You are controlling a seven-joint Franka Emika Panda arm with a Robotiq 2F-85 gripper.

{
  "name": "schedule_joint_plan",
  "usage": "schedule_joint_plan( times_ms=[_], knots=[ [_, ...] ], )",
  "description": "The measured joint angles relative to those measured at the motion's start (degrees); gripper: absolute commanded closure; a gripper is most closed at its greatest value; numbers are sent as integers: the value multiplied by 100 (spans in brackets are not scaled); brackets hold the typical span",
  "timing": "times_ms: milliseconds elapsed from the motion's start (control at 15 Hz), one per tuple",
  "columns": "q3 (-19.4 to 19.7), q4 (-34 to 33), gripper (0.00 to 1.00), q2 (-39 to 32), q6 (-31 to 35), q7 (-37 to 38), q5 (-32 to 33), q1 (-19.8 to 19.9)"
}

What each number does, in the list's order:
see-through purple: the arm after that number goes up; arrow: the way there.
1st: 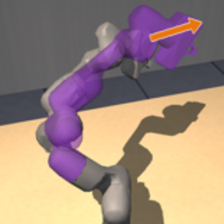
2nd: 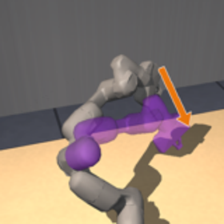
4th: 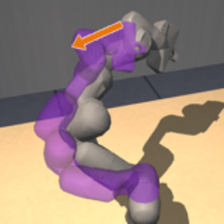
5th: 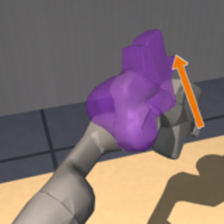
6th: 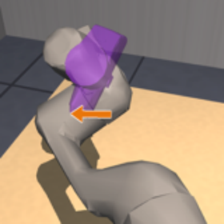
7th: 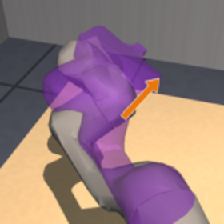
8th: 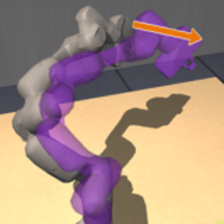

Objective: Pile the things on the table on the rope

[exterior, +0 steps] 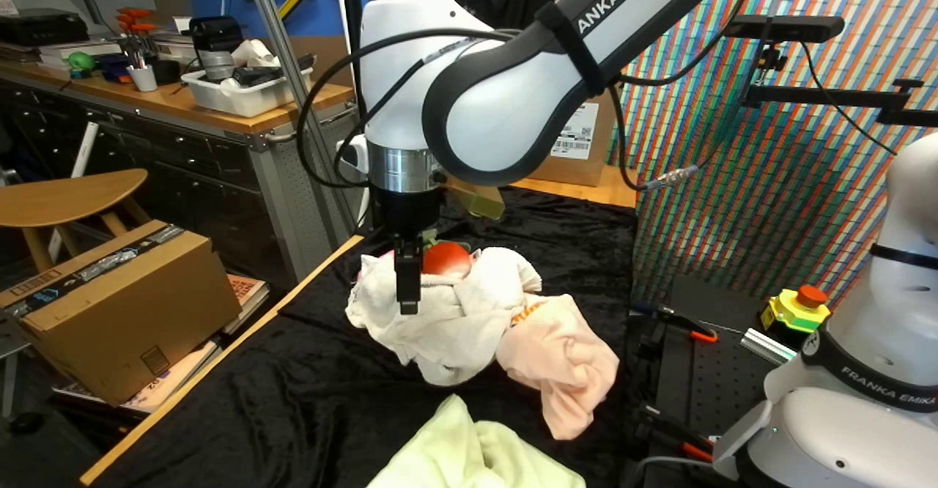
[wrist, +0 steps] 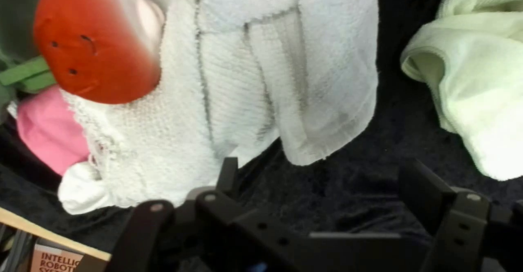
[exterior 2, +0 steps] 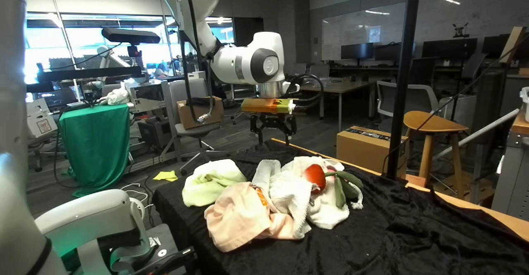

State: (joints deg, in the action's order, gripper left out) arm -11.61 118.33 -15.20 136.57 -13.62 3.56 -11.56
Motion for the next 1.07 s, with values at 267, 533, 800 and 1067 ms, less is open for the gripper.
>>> schedule_joint_plan(
  times_ms=[267,533,800,1067],
  knots=[
    [-92,276,0,-60,-1,166,15,-189],
    [-172,700,0,-134,13,268,10,-206],
    [-306,1006,0,-261,128,304,-232,-207],
    [-559,1106,0,-412,328,341,-691,-215]
  ],
)
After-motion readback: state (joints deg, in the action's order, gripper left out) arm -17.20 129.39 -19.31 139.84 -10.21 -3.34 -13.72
